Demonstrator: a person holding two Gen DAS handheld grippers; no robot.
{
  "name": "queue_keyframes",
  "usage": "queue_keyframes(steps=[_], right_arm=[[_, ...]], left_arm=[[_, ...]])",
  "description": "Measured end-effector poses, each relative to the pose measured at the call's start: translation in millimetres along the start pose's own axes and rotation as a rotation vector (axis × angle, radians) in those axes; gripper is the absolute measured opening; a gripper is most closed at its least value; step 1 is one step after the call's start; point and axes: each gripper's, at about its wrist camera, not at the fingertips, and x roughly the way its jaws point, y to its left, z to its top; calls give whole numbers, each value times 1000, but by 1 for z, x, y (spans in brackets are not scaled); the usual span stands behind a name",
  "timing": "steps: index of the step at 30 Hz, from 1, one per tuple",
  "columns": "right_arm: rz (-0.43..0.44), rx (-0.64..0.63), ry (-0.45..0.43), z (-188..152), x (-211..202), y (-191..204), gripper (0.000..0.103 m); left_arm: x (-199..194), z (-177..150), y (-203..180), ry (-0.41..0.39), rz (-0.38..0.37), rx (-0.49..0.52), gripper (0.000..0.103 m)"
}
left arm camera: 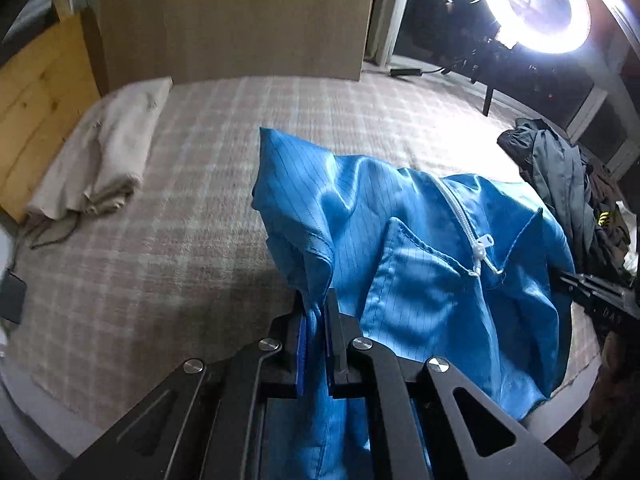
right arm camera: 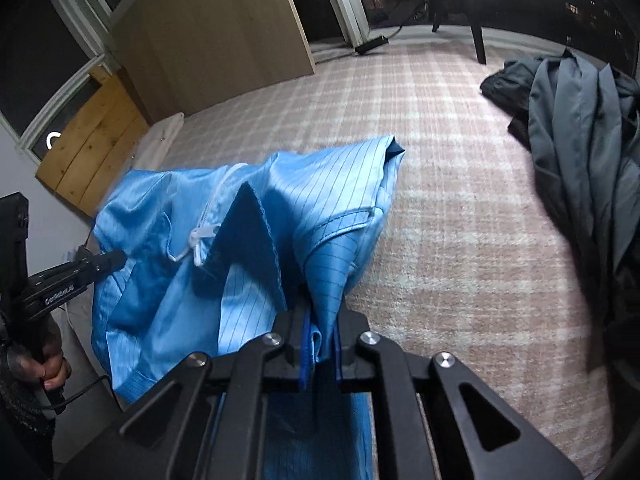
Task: Fold clothes
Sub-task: 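Lift the folded coat with both grippers and carry it toward the headboard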
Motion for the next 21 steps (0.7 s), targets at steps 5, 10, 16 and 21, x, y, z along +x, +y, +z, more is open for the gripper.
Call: queue_keyframes(steps=[5,10,16,21], right_arm=[[8,-32,-29,8,-15,10,7],[-17,-80,-45,14,-22,21,7],[-44,-75,21,12,5,13,7],[-113,-101,142,3,38,8,29]], left_arm=[[-32,-3,-15,-55,-4,32,6],[-47,-8,-11,-80,-17,34,6],[-20,-13,3,-23,-15,2,6],[39,-18,35,131,-23,-43,16]])
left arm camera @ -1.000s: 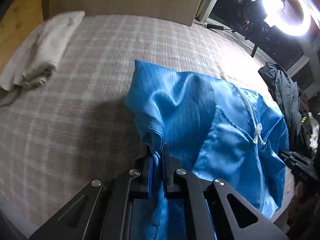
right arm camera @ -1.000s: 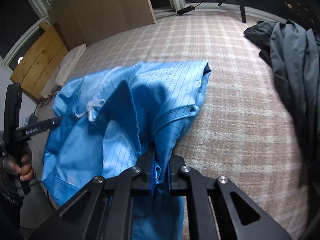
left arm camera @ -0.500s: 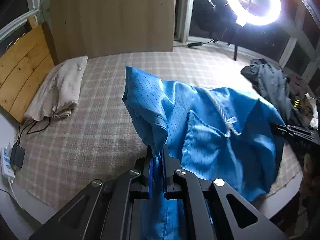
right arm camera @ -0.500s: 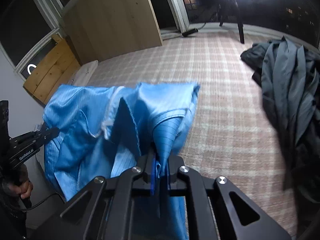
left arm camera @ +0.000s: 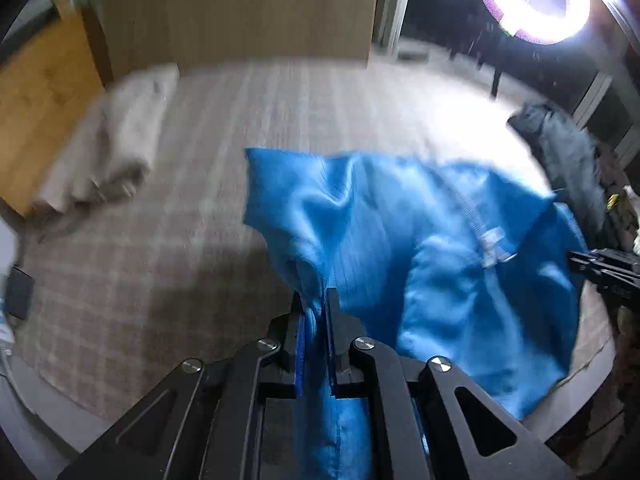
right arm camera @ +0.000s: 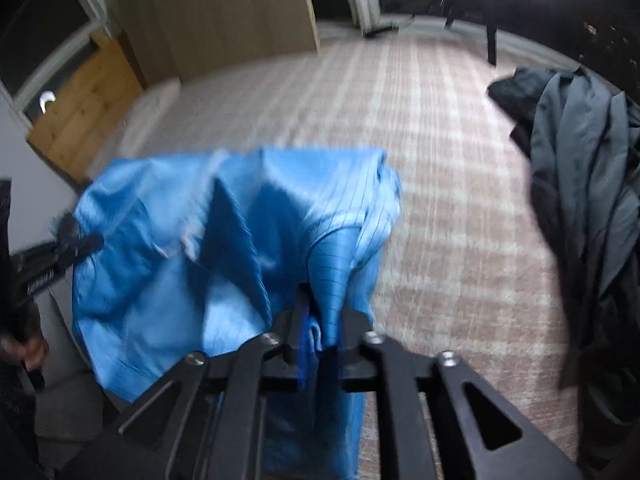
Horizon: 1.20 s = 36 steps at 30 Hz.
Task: Fold clothes
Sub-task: 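Lift the folded coat with both grippers and carry it toward the headboard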
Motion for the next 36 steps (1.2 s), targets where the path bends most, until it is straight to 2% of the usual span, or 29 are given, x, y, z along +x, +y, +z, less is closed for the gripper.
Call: queue_keyframes(steps=[3,5,6,7,8,10,14,17,19,22,23,24,25,26,28,29,31,36], right_arm=[[22,5,22,-2,-1,-9,33],[57,48,-7,1,-12,-22,45],[64,63,-22,3,-15,-27,55],[69,78,-36,6,-17,-32,57],[81,81,-36,9,-15,-34,57],[108,84,-31,15,-9,-39,57],[97,76,20,18,23,-43,57],[155,52,29,14,36,-40,60],[145,-7,1,11,39,-34,65],[118,-78,-55,4,43,-24,67],[106,-97,-70,2,45,-19,66],[104,-114,-72,1,46,-14,61],[105,-132,-72,1,46,-9,45],[124,-138,-62,1,47,-4,36],[157,-147,-45,1,50,5,21],[173,-146,-40,2,51,8,16],[229,-129,-34,4,50,13,10],[251,-135,-100,29,18,28,7]], left_arm=[[16,2,23,54,-35,-72,23],[12,4,34,57,-78,-108,23],[3,4,36,38,-104,-114,22],[-7,5,38,15,-132,-119,27],[-15,6,38,0,-152,-116,39],[-24,8,37,-25,-164,-104,50],[1,13,33,28,-138,-88,50],[26,11,34,76,-144,-107,50],[32,8,30,55,-144,-85,51],[41,8,19,57,-166,-42,54],[43,7,14,54,-162,-23,53],[46,5,10,41,-148,-4,52],[48,2,5,27,-132,12,48],[50,0,4,23,-141,1,35],[53,-3,3,21,-176,-38,16],[54,-5,3,20,-193,-57,11],[55,-7,3,20,-228,-101,7],[30,-10,5,-45,-297,-139,5]])
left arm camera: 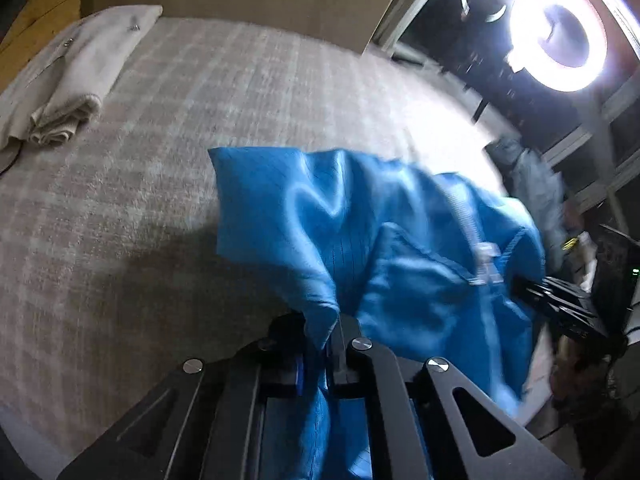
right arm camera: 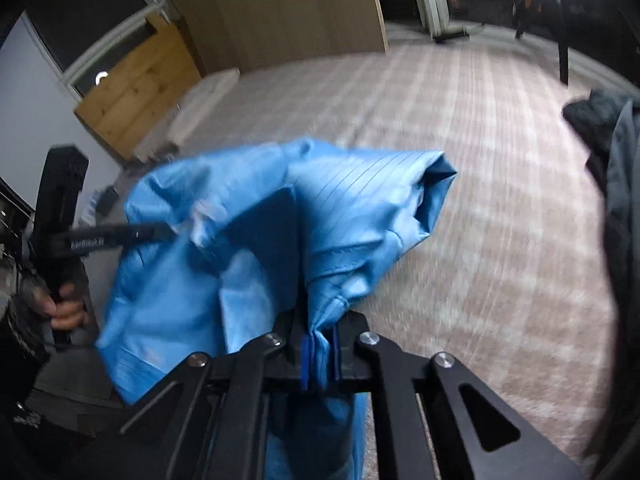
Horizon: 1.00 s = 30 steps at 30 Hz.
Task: Fold clothes
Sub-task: 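Lift the folded coat with both grippers and carry it toward the headboard, then lower the coat onto the bed beside the headboard with both grippers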
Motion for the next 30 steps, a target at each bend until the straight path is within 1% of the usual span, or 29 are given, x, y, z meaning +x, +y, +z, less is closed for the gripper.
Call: queue_keyframes(steps=[3,5,9,11,14,18,20,22,26,30], right_arm=[[-22,-65,-53,27,-18,23,7],[-35,-106,-73,47,-26,39,7],[-70,-212,-116,93,-37,78,7],[-84,-288,-133,124,-31,109,7],[-105,-405,-157,172,-20,157,7],[-94,-510,-160,236,29,226,7],[-88,-561,-161,269,54,261,7],[-82,-605,-152,295,85,290,7],[-90,-687,-107,345,162,345,7],[-105,-759,-59,371,230,377,7]], left_arm=[[-17,-1,-2,-50,-7,15,5],[-29,10,5,-71,-29,2,5],[-61,20,20,-168,-31,-1,5],[-83,29,45,-213,-27,-12,5],[-104,41,82,-262,-19,-35,5],[-126,63,139,-334,3,-103,5],[-136,77,167,-362,38,-116,5],[-138,90,194,-379,61,-126,5],[-131,111,250,-397,88,-183,5],[-109,127,294,-389,114,-241,5]])
